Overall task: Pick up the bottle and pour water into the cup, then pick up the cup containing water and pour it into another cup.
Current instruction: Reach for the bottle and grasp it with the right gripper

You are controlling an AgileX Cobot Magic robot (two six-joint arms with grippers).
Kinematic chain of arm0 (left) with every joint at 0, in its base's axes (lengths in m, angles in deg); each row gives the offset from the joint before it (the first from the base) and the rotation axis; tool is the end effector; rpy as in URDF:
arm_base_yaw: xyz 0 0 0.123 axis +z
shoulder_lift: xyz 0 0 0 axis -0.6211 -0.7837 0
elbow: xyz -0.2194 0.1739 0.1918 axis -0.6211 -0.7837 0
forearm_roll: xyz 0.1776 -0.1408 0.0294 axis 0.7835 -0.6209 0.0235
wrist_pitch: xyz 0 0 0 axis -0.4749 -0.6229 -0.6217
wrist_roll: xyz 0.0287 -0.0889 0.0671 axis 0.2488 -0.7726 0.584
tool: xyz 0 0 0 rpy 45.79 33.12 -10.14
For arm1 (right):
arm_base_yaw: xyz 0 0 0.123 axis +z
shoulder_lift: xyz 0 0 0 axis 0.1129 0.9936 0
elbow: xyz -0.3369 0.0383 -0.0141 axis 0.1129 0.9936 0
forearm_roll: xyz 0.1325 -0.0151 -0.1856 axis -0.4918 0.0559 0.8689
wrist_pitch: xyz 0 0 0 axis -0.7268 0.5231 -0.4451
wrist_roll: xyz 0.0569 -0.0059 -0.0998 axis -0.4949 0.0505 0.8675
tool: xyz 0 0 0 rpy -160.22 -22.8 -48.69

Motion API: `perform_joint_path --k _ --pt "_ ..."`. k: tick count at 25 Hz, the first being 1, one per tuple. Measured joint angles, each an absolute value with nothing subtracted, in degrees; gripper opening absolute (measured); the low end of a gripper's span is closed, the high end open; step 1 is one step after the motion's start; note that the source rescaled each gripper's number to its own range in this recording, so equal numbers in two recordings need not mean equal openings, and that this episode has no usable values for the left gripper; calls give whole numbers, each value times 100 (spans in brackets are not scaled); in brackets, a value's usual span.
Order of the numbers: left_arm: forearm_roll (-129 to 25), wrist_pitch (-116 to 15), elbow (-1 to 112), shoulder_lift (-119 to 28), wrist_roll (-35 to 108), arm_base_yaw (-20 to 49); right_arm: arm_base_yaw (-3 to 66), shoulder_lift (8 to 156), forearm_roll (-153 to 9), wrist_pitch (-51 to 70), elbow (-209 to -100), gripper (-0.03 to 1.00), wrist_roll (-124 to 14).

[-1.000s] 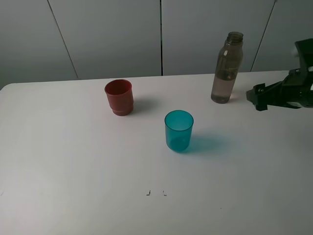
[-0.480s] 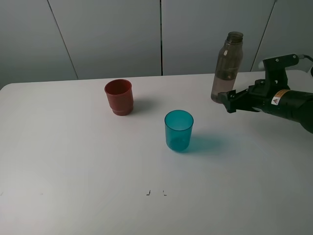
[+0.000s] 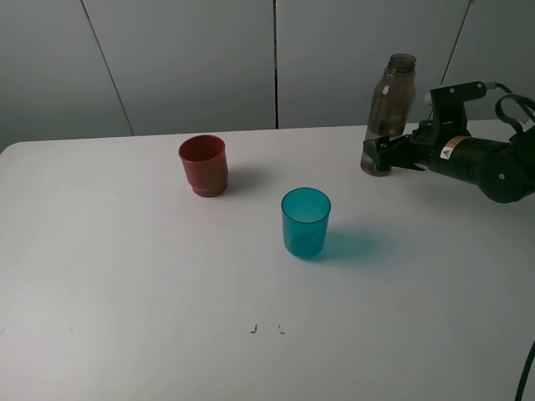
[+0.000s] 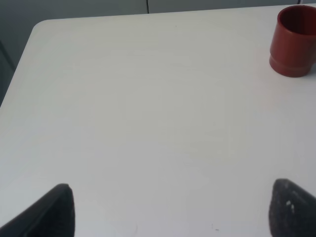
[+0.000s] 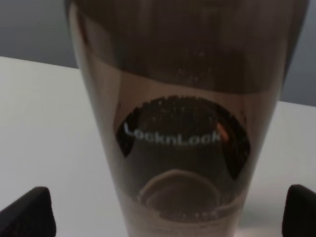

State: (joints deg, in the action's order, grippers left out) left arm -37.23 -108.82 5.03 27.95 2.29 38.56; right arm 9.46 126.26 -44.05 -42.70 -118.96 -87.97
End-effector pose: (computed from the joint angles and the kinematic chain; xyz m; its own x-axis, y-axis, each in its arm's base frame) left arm -0.0616 0.0020 0.2552 -0.4696 0.0084 -0.8828 -0.0149 0.9997 0.0175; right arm 0.3962 0.0474 0.1540 -0.4208 -0.1001 -0.9016 -0.2942 0.9552 0.0312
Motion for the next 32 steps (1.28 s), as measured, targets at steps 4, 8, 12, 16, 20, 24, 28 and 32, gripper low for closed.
perform_joint_path --k 4,8,12,16,20,24,28,32 --pt "-3723 -10882 503 2795 229 3856 946 12770 -4405 -4270 -12111 100 -8797" --pt "-3723 -10882 503 2795 229 3856 946 12910 -4405 -4270 -12274 100 -8797" --pt "-3723 -10882 503 2795 229 3856 946 13018 -4405 -4270 -12431 100 -8797" --pt "-3723 -10882 503 2795 229 3856 943 13042 -4417 -4306 -12453 100 -8797" --pt "-3723 -10882 503 2795 229 3856 943 13156 -4428 -4359 -12537 100 -8821" --pt "-3723 -10882 503 2795 229 3856 943 13306 -4416 -4373 -12678 100 -8950" --pt "-3723 -10882 503 2795 229 3856 943 13378 -4416 -4389 -12830 100 -9027" --pt "-3723 -10882 503 2795 229 3856 943 13415 -4416 -4389 -12968 100 -9139"
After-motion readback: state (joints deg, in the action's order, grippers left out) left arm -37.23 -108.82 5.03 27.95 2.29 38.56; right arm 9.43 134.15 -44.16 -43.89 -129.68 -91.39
